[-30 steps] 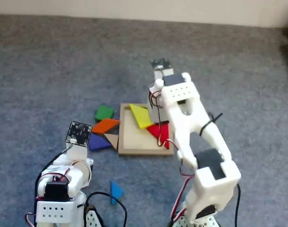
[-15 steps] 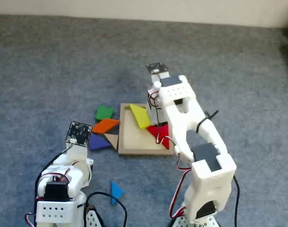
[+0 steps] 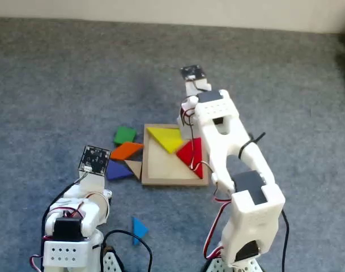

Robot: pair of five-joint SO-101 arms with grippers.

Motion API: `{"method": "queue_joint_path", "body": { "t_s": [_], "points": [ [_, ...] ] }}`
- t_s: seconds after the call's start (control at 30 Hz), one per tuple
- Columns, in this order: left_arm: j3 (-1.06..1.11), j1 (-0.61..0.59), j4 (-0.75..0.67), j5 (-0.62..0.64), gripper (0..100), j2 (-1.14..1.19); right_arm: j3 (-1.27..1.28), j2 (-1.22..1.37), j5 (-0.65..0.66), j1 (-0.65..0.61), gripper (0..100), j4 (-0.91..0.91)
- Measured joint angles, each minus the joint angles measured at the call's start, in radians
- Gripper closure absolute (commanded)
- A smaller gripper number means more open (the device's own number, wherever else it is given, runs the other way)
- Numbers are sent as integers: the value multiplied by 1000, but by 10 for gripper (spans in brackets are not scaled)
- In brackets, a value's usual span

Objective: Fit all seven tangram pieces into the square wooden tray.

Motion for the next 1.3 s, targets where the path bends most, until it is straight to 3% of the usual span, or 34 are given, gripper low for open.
{"method": "queue_joint_path", "body": {
  "t_s": [0.27, 0.53, 0.8, 1.13, 1.3],
  "points": [
    [0, 0, 0, 0, 993, 0, 0, 0, 2, -3, 988, 34],
    [0, 0, 0, 0, 993, 0, 0, 0, 2, -87, 988, 35],
    [0, 0, 0, 0, 993, 0, 5, 0, 2, -130, 988, -110],
    [0, 0, 0, 0, 993, 0, 107, -3, 2, -129, 988, -144],
    [0, 0, 0, 0, 993, 0, 115, -3, 123, -98, 988, -144]
  ]
}}
